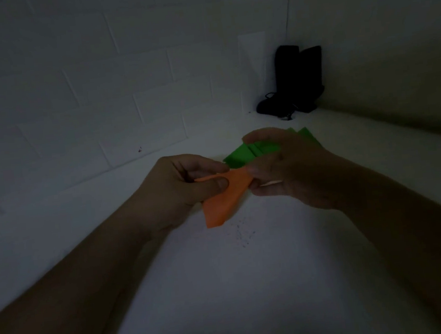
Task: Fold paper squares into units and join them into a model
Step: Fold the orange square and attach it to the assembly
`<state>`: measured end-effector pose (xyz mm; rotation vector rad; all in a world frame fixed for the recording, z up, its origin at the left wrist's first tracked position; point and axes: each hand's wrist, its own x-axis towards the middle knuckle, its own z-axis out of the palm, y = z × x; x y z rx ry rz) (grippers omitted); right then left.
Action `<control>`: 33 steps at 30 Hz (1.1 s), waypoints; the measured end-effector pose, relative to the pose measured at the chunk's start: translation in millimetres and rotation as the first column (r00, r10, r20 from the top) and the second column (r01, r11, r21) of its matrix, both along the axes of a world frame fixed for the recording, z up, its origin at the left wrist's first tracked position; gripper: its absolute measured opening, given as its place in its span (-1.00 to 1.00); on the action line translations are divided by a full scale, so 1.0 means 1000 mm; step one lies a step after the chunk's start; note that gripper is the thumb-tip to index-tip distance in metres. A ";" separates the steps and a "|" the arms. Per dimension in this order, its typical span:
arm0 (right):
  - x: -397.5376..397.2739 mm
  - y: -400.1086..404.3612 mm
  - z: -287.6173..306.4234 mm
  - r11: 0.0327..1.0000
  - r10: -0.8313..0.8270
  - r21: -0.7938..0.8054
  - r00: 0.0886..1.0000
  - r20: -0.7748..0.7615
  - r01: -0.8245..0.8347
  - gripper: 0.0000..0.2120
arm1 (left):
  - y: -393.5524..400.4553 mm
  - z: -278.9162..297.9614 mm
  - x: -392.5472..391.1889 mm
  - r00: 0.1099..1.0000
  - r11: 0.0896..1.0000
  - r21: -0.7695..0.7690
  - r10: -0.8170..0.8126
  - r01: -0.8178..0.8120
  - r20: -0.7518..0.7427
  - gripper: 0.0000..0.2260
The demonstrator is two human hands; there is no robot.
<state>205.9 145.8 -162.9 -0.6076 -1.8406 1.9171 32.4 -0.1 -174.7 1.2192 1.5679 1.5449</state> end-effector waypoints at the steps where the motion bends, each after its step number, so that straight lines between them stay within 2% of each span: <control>1: -0.003 -0.004 -0.002 1.000 0.012 -0.002 1.000 0.007 -0.012 -0.54 | 0.000 0.000 0.000 1.000 1.000 0.009 0.000 -0.001 0.017 -0.74; 8: -0.012 -0.015 -0.008 1.000 -0.014 -0.008 0.999 -0.033 0.014 -0.50 | 0.000 0.000 0.000 0.996 1.000 -0.003 -0.001 0.001 0.090 -0.74; 14: -0.009 -0.013 -0.008 1.000 0.001 -0.016 1.000 -0.015 -0.001 -0.51 | 0.001 0.000 0.001 0.997 1.000 -0.011 0.003 -0.002 0.080 -0.74; 19: -0.007 -0.002 -0.002 0.995 -0.095 -0.044 0.992 -0.085 0.091 -0.74 | 0.000 -0.001 -0.002 0.998 0.998 0.023 0.059 -0.058 -0.022 -0.77; 21: -0.003 0.001 0.000 0.995 -0.094 -0.036 0.990 -0.104 0.091 -0.77 | 0.000 0.000 -0.003 0.995 0.997 0.019 0.073 -0.071 -0.070 -0.80; 28: 0.001 0.002 0.001 0.977 -0.144 0.140 0.983 -0.111 0.159 -0.65 | -0.001 0.001 -0.001 0.989 0.997 0.028 0.081 -0.078 -0.122 -0.79; 33: -0.001 0.001 -0.001 0.967 -0.169 0.176 0.980 -0.102 0.185 -0.49 | 0.000 0.002 0.000 0.987 0.995 0.028 0.099 -0.096 -0.124 -0.75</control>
